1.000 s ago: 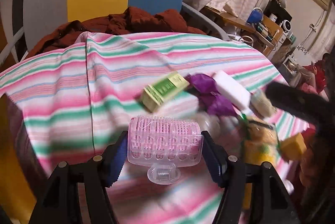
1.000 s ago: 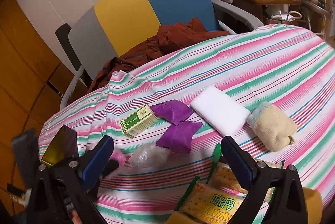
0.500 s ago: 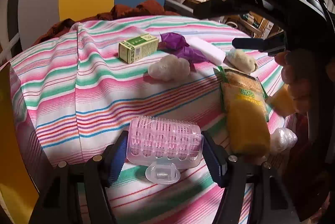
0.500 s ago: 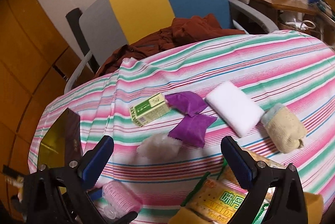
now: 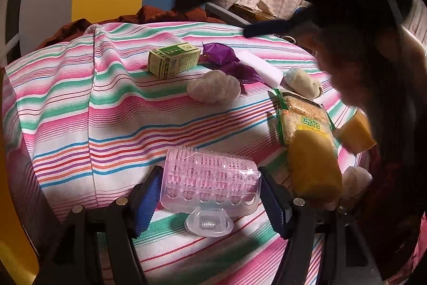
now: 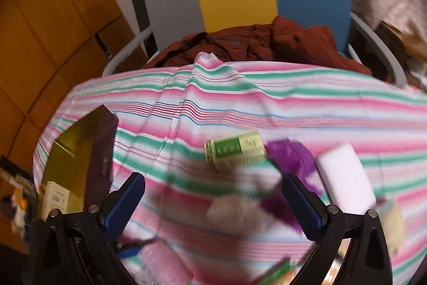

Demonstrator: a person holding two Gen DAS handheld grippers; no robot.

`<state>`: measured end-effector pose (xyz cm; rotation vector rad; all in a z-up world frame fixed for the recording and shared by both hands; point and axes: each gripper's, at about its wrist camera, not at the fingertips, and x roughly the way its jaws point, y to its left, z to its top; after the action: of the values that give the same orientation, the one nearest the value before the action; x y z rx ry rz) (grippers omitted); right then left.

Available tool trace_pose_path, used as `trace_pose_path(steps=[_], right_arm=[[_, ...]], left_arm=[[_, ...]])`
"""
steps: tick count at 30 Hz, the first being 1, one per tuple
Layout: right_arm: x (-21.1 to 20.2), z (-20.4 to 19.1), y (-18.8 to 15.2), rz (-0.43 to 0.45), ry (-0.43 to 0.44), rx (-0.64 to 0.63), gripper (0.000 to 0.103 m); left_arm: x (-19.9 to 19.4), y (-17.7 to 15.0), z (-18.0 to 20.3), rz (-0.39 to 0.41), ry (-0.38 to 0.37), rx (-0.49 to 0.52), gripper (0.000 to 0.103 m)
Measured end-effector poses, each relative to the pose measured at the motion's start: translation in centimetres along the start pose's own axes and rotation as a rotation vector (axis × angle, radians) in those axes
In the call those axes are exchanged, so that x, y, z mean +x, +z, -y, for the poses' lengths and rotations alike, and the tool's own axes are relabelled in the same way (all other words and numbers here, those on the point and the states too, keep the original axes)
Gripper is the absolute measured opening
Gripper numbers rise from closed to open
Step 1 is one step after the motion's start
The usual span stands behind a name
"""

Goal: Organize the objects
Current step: 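Grasp the green-and-white box with the right tool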

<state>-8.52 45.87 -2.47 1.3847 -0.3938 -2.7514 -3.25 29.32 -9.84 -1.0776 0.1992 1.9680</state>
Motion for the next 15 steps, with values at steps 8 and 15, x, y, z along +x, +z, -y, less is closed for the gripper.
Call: trace_pose_path(steps=[8,15], right_arm=[[6.5,-0.2,3.9,-0.138,-0.047,-0.132,0.103],[9.8,0.6,2.9,-0.245,-0.09,-0.17,0.071]], left_arm=[[0.1,0.0,-0.2,0.01,-0.024,-0.007,0.071],[0.0,-0.2,-0.2,0.019,-0.035,-0.012,0.071]])
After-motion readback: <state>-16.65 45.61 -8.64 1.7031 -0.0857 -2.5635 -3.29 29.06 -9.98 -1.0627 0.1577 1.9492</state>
